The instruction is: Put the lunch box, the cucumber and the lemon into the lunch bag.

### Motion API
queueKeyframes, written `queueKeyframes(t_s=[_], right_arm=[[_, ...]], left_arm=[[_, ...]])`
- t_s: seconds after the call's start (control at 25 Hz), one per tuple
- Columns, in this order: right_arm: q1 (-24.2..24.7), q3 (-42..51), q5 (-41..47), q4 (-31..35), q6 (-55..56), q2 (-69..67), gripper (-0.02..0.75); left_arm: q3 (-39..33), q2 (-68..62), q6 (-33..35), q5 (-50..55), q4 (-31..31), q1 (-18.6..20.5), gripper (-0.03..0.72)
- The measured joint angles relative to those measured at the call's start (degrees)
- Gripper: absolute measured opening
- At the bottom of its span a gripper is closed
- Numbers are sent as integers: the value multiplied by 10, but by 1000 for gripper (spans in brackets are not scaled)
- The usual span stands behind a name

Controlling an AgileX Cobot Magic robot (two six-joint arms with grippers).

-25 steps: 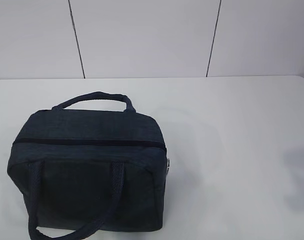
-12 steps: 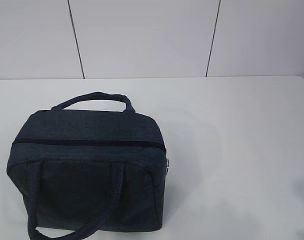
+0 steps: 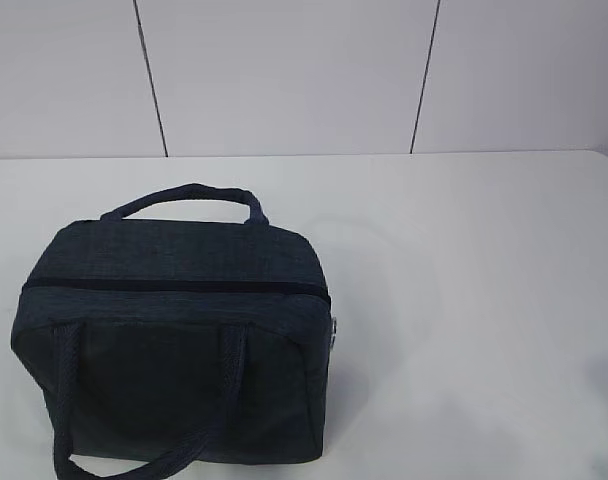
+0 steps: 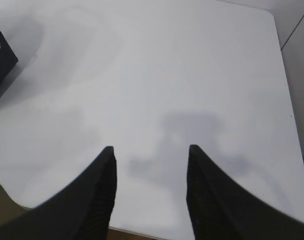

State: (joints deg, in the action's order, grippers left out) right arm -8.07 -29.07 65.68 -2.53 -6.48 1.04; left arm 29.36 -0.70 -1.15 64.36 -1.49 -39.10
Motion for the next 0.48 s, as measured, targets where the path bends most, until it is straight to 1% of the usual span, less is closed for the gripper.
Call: queueKeyframes(t_s=[0.36,0.4,0.48], right_arm=[[0,0,-1,0,0,0,333],[0,0,-1,0,0,0,333],[0,0,-2,0,0,0,333]], left_arm=[[0,0,1,-2,11,1,317],[0,0,1,-2,15,7,317],[0,0,1,-2,21,30,317]])
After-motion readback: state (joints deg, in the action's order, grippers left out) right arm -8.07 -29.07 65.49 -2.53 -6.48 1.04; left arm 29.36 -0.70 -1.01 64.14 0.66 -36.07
